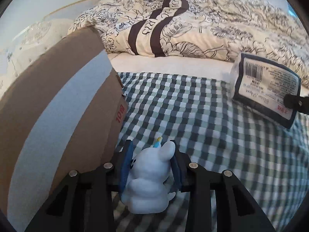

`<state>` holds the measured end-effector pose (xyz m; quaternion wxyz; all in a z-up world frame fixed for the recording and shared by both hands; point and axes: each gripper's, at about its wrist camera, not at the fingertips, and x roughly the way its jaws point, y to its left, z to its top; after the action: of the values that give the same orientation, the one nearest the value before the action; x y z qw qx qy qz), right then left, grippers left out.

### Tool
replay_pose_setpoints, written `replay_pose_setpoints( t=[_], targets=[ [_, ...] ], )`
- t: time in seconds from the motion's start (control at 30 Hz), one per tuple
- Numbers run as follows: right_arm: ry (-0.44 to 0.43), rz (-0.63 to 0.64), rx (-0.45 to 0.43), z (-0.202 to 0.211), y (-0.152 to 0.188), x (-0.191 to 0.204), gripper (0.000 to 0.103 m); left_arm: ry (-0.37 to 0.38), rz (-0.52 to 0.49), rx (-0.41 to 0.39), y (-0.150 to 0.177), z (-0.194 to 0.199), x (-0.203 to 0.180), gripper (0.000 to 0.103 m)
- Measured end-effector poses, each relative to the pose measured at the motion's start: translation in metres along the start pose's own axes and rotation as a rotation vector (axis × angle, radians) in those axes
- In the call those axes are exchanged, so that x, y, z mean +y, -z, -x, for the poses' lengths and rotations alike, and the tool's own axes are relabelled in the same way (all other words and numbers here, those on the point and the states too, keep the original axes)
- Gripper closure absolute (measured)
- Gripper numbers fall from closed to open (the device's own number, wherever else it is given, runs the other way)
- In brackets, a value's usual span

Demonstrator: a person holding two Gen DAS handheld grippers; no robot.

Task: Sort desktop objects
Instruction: 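Carry the rabbit with the left tool while the right tool carries the tissue package over the box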

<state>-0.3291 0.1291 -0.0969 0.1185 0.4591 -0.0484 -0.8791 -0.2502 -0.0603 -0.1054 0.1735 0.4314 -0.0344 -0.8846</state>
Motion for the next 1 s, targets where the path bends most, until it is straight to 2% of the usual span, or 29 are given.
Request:
replay_pose_setpoints(
  t=[0.2, 0.4, 0.63, 0.83, 1.0],
  targets=[
    [-0.054, 0.012, -0.094, 0.065, 0.018, 0.001, 0.089, 0.105, 0.035, -0.029, 0.005, 0.039, -0.002, 0.065],
    [-0.086, 0.012, -0.169, 0.123, 0.031, 0.003, 0.089, 0.205, 0.101, -0.077, -0.008, 0.087, 0.008, 0.065],
    [-0.100, 0.020, -0.237, 0.169, 0.036, 0.021, 0.089, 0.246, 0.111, -0.172, -0.033, 0.145, 0.026, 0.065],
    [-0.138, 0.065, -0.288, 0.203, 0.044, 0.055, 0.089, 0.228, 0.187, -0.252, -0.048, 0.189, 0.078, 0.065],
    [-0.193, 0.135, -0.290, 0.210, 0.048, 0.106, 0.089, 0.167, 0.252, -0.281, -0.050, 0.199, 0.134, 0.065]
  ],
)
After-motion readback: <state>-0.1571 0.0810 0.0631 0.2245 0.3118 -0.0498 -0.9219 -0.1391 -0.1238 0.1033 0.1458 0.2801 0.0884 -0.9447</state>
